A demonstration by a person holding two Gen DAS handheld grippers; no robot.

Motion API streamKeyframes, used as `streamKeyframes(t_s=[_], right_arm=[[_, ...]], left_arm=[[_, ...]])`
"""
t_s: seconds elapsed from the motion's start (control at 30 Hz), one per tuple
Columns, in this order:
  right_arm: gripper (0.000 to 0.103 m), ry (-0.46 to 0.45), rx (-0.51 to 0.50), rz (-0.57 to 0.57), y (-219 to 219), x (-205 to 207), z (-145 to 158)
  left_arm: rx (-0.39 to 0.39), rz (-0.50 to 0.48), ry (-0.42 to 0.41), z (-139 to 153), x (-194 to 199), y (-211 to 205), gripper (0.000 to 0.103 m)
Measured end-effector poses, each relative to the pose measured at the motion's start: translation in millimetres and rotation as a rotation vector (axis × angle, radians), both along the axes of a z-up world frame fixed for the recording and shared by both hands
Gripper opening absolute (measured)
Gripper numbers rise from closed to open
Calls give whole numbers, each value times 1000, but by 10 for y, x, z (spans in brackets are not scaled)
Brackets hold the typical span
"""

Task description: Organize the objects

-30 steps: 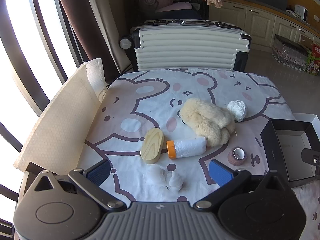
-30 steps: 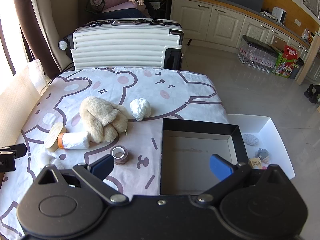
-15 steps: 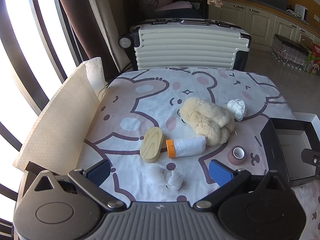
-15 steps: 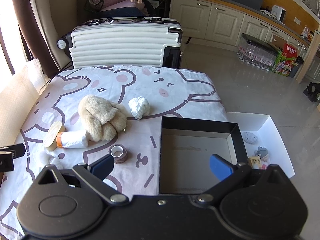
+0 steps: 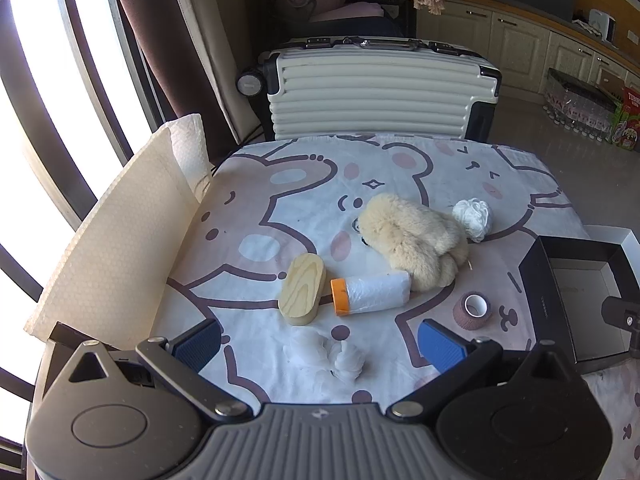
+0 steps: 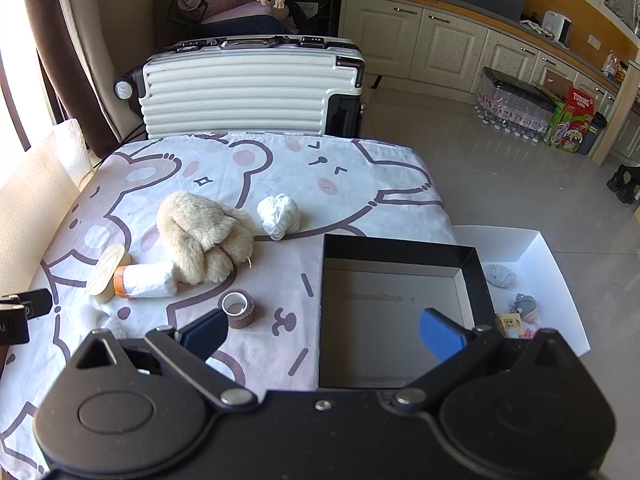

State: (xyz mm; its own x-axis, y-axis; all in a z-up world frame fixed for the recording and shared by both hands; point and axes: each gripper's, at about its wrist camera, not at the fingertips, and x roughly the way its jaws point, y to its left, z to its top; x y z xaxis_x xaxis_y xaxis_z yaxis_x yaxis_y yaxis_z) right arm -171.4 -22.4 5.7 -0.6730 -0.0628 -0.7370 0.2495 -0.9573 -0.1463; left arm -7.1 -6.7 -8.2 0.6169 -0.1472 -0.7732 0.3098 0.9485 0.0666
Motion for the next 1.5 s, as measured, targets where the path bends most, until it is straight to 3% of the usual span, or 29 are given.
streamKeyframes(t_s=[0.03,1.37,1.4,1.43,1.47,1.5], right_arm=[[103,-1,-1,-219,-2,-2,-3],[103,2,-6,-428,-43,-4,36],[103,2,-6,-430,-52,-5,38],[103,1,-5,-430,-60,-7,39],[103,1,-10,-576,-66,-8,36],[103,0,-12,-578,-73,-12,39]], left_arm=[[-1,-5,1,9,8,-2,103],[-19,-72,8,54,13,16,103],[-41,-297,12,53,14,17,103],[-41,-297,12,58,11,17,103],[-41,-298,11,56,11,16,103],[-41,-298,10,60,9,17,103]])
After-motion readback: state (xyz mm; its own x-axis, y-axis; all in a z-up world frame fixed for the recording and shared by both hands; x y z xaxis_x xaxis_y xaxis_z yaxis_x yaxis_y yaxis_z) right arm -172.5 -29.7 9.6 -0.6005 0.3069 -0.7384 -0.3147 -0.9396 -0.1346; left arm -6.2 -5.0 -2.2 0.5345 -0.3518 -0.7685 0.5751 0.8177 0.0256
